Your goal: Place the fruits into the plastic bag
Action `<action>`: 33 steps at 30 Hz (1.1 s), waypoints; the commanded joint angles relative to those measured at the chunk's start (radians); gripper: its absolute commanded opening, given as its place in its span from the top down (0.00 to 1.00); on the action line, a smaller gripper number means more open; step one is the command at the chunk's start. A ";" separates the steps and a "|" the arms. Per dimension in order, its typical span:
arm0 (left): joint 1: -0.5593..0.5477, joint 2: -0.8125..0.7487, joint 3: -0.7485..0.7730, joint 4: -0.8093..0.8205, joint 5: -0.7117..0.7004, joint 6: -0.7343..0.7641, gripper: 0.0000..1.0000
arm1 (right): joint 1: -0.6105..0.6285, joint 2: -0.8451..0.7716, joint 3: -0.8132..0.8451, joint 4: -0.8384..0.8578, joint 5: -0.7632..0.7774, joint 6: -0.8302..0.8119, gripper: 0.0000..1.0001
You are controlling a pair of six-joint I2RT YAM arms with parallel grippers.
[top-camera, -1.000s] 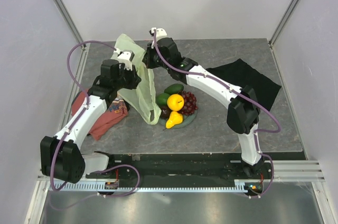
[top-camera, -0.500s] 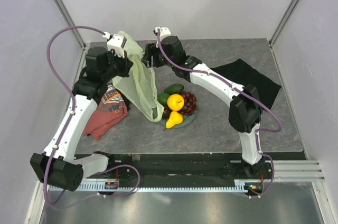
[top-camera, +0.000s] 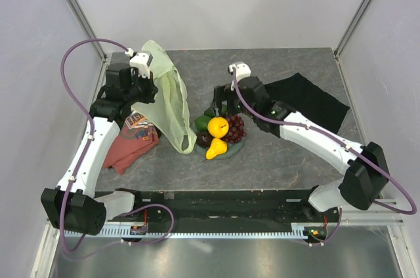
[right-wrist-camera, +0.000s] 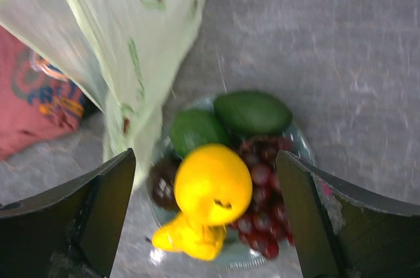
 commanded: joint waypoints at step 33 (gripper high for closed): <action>0.016 -0.004 0.004 0.015 0.063 0.006 0.98 | 0.113 0.121 -0.158 0.072 0.095 0.069 0.05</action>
